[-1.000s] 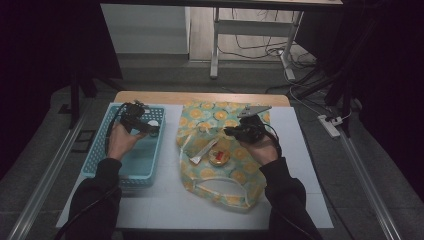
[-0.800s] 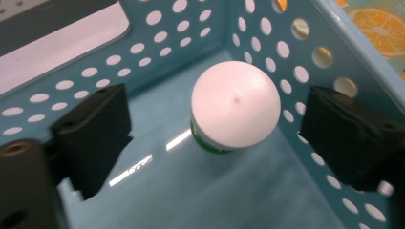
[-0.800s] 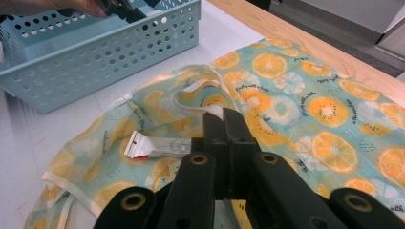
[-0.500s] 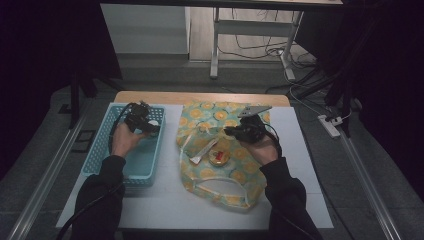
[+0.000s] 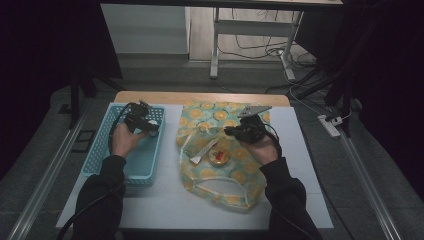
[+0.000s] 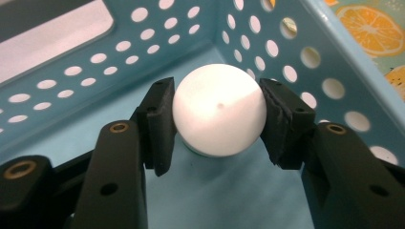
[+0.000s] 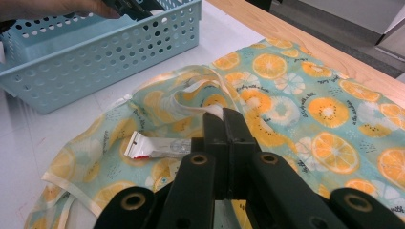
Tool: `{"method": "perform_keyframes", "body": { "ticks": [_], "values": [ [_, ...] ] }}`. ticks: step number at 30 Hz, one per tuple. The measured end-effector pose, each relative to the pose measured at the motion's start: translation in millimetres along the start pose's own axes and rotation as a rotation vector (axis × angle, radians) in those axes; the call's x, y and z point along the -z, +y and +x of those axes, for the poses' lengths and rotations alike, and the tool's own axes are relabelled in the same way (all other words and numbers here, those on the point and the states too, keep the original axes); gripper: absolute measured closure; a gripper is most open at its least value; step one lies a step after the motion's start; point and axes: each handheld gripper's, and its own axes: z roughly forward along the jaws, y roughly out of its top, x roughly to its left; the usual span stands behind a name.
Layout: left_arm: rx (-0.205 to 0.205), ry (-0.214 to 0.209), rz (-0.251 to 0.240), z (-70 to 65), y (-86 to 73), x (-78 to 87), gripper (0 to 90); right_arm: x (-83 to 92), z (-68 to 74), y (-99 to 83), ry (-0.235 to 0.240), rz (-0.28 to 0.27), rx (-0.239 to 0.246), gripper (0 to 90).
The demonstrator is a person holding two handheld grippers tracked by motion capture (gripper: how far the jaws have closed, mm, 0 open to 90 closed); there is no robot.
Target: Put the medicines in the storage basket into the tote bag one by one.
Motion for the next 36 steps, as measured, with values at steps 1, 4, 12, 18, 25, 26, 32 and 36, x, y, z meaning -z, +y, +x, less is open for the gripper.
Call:
{"method": "perform_keyframes", "body": {
  "ticks": [1,4,12,18,25,26,32,36],
  "values": [
    [0.002,0.001,-0.008,0.1,-0.2,2.1,50.6,0.2,-0.1,0.0,-0.001,-0.001,0.000,90.0],
    [0.006,-0.001,-0.023,0.1,-0.5,8.8,50.7,0.8,-0.6,0.0,0.000,-0.002,-0.002,90.0],
    [-0.002,-0.015,-0.043,-2.2,1.0,27.9,50.8,0.9,-0.1,0.4,0.005,-0.002,-0.006,90.0],
    [-0.012,-0.021,-0.051,-5.5,1.6,41.3,50.7,1.1,-0.1,0.5,0.009,-0.002,-0.011,90.0],
    [-0.017,-0.042,-0.072,-8.6,0.8,58.5,50.8,1.4,-0.5,0.5,0.006,-0.005,-0.011,90.0],
    [-0.023,-0.042,-0.074,-9.9,0.8,60.6,50.8,1.5,-0.4,0.6,0.005,-0.006,-0.010,90.0],
    [-0.058,-0.056,-0.088,-20.5,1.6,71.4,50.8,1.7,-0.2,0.8,0.001,-0.010,-0.011,90.0],
    [-0.083,-0.072,-0.099,-29.4,3.8,76.7,50.8,1.6,-0.3,0.7,0.001,-0.009,-0.011,90.0]
  ]
}}
